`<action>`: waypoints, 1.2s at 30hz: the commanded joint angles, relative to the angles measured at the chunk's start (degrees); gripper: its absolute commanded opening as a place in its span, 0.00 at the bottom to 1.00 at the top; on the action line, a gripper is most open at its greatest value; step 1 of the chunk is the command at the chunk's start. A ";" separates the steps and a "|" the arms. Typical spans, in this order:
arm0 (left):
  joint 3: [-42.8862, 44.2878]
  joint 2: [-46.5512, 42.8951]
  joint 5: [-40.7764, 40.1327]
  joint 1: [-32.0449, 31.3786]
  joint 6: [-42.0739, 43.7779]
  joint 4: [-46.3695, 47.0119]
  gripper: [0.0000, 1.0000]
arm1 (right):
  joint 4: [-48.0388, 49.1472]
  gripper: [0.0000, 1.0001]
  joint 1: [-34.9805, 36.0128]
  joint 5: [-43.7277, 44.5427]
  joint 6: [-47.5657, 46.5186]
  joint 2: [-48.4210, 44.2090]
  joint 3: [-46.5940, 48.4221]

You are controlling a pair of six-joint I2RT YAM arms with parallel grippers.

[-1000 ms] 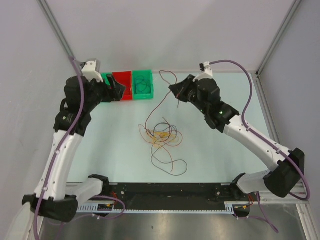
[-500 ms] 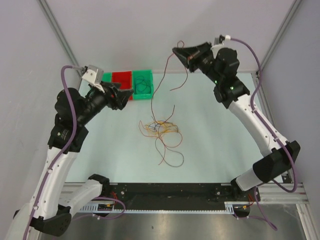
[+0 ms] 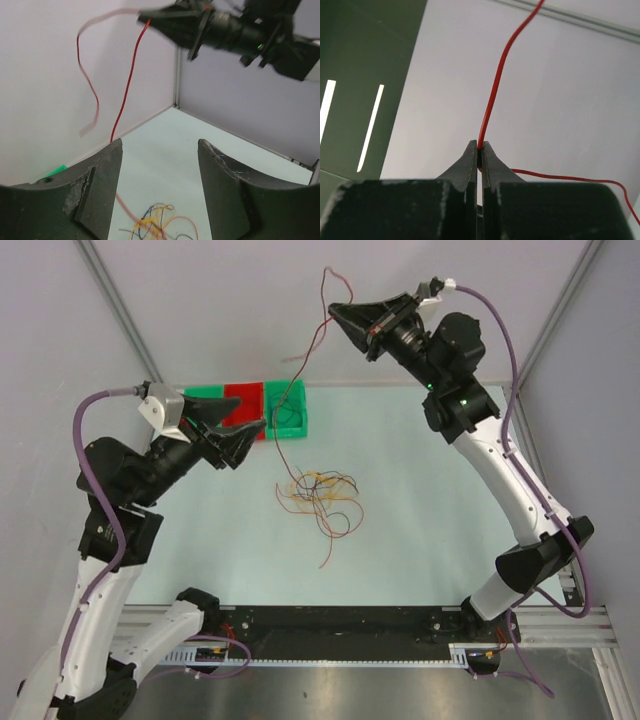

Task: Untangle the cables
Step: Untie the cable.

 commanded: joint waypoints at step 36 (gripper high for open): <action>10.79 19.91 -7.67 -14.49 19.81 5.40 0.51 | 5.89 0.00 4.32 -3.39 2.82 -9.21 -20.32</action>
